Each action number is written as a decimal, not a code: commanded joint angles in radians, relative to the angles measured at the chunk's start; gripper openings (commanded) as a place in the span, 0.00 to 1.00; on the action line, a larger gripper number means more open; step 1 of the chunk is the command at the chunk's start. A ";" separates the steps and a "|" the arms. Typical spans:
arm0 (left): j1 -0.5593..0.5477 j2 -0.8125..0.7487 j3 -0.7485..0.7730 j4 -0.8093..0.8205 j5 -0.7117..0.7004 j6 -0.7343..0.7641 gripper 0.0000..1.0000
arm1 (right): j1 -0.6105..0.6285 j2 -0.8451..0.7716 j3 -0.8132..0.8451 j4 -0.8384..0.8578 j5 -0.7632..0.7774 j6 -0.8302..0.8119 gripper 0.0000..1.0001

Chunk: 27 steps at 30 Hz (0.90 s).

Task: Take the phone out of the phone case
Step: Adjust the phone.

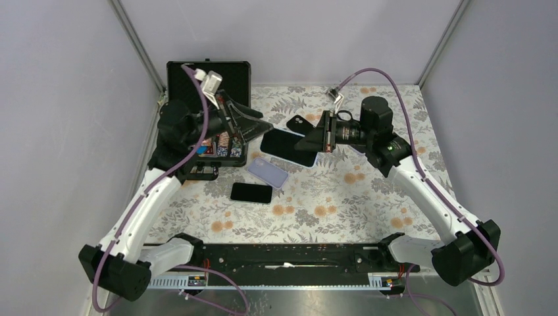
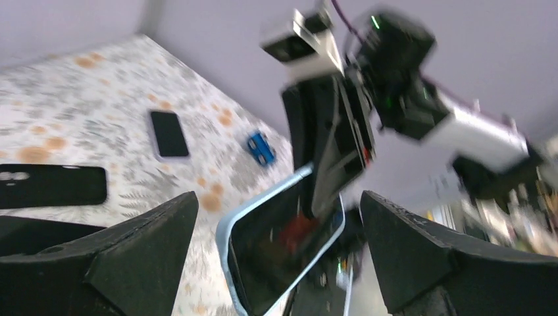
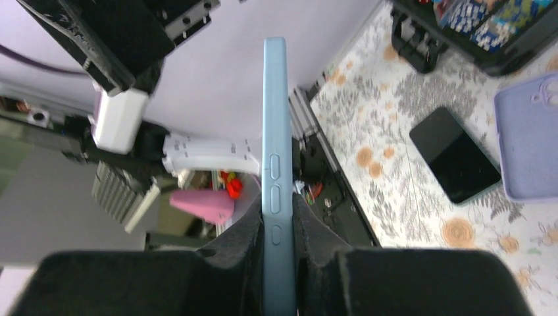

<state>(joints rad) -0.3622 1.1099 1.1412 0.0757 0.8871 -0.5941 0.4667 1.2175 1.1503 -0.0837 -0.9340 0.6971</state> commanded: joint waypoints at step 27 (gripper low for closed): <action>-0.045 0.063 -0.216 0.585 -0.446 -0.863 0.61 | 0.061 0.045 -0.154 0.734 0.409 0.590 0.00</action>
<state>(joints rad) -0.3813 1.1744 0.9455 0.5095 0.4587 -1.3994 0.5106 1.2755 0.9672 0.5632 -0.5858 1.2568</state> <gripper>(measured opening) 0.647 0.184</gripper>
